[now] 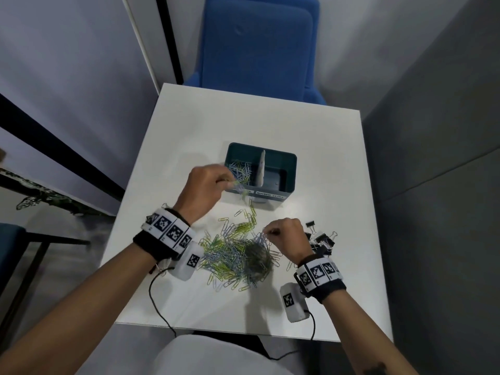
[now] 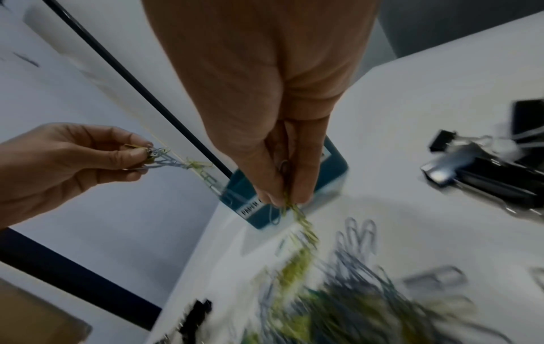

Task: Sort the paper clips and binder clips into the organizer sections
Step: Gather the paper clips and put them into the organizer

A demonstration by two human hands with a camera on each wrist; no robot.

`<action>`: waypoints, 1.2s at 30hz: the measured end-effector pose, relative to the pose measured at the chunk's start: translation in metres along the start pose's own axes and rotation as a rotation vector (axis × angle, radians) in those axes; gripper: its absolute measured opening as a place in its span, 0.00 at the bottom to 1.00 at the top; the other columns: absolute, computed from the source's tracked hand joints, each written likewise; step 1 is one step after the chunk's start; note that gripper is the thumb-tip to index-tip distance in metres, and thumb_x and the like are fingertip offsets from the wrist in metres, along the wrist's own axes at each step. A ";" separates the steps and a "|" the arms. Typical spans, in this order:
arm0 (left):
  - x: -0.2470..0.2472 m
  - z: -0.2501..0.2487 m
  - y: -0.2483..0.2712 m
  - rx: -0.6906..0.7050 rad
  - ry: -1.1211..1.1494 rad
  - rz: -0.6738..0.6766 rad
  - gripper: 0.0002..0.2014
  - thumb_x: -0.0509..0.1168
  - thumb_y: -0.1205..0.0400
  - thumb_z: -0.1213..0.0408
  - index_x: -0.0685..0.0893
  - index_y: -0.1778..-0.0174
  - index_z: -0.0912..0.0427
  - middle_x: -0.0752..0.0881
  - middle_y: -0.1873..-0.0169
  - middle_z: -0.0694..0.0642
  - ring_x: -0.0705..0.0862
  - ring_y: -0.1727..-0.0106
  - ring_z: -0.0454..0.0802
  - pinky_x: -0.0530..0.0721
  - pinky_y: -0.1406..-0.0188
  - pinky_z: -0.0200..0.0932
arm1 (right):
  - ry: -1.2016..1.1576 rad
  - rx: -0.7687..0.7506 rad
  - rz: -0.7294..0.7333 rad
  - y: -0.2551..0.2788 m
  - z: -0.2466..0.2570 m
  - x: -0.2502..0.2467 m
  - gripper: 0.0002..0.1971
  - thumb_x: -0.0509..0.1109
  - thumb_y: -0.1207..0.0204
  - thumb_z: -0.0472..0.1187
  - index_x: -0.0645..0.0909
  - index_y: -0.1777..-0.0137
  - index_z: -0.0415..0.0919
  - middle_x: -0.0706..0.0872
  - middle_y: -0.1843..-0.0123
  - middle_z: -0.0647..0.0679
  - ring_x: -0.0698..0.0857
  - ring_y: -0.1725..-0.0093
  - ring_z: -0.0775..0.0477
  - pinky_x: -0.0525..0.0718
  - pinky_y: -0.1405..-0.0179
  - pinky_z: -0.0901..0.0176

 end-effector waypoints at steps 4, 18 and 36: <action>-0.028 -0.022 -0.035 0.041 -0.024 -0.110 0.04 0.74 0.24 0.69 0.90 0.55 0.59 0.88 0.63 0.49 0.83 0.64 0.37 0.76 0.61 0.21 | -0.044 -0.014 -0.035 -0.007 0.020 -0.029 0.09 0.76 0.29 0.31 0.92 0.55 0.44 0.93 0.55 0.50 0.88 0.56 0.55 0.85 0.46 0.65; 0.053 0.069 -0.019 -0.188 -0.213 0.055 0.06 0.70 0.20 0.66 0.89 0.50 0.54 0.91 0.55 0.51 0.88 0.57 0.49 0.87 0.50 0.47 | -0.088 -0.087 -0.241 -0.109 0.091 -0.088 0.12 0.74 0.28 0.30 0.90 0.48 0.42 0.92 0.54 0.47 0.89 0.53 0.48 0.87 0.46 0.54; 0.145 0.136 0.108 -0.187 -0.522 0.456 0.36 0.62 0.16 0.51 0.55 0.17 0.61 0.54 0.17 0.61 0.58 0.18 0.59 0.70 0.25 0.57 | 0.378 -0.040 0.271 -0.067 -0.009 0.105 0.35 0.64 0.19 0.52 0.57 0.17 0.37 0.54 0.14 0.41 0.56 0.16 0.39 0.75 0.27 0.37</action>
Point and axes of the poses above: each hand's wrist, its own y-axis away from the middle knuckle, its own x-axis out of the palm, z = x × y, the point moved 10 cm from there along -y, towards the middle knuckle
